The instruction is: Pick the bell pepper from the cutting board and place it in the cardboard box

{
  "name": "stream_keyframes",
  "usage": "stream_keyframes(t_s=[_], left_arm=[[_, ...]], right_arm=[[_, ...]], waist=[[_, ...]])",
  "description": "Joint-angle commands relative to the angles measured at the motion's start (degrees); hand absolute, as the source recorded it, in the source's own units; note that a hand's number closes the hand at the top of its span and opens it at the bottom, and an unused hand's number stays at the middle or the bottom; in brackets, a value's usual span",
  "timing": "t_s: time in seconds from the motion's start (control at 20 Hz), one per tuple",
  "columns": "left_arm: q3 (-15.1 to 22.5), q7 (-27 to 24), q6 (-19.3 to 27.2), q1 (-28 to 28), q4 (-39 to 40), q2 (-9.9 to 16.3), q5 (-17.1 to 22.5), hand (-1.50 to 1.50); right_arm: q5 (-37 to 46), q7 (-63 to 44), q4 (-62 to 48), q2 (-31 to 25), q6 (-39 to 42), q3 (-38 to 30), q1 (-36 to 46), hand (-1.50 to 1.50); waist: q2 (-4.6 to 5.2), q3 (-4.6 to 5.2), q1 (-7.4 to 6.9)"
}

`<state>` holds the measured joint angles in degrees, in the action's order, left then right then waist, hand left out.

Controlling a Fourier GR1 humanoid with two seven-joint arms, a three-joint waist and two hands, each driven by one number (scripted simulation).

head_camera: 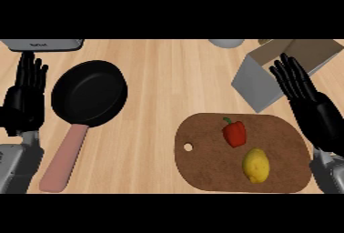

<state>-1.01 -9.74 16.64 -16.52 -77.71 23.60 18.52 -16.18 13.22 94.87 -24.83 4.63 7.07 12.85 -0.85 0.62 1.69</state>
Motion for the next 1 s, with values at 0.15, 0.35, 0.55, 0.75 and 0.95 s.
stream_keyframes(t_s=[0.15,0.35,0.55,0.75,0.95], left_arm=[[10.45,4.18,-6.77,-0.98,-1.43,0.74,-4.68,0.0],[13.42,4.3,-9.15,1.14,-0.7,0.47,-5.42,0.0],[17.62,6.1,-11.34,2.23,-1.47,-0.18,-6.6,0.0],[19.94,8.16,-10.92,0.99,-2.16,-1.64,-7.91,0.0],[20.97,8.82,-10.9,2.33,-3.83,-1.78,-8.48,0.0]], right_arm=[[9.92,-11.53,-4.1,4.66,-16.04,2.5,-7.19,-1.5],[24.67,-9.75,-7.34,-7.47,-18.52,2.01,-9.47,-1.5],[39.89,-13.58,-8.66,-8.93,-28.78,6.35,-15.56,-1.5],[55.63,-22.37,-3.89,-10.04,-34.27,11.44,-16.8,-1.5],[66.16,-37.04,7.19,-11.56,-28.73,14.78,-19.81,-1.5]], waist=[[0.8,-0.53,0.83],[1.47,1.09,3.8],[0.46,0.06,2.6],[0.08,-0.04,1.34],[-0.36,0.02,1.38]])
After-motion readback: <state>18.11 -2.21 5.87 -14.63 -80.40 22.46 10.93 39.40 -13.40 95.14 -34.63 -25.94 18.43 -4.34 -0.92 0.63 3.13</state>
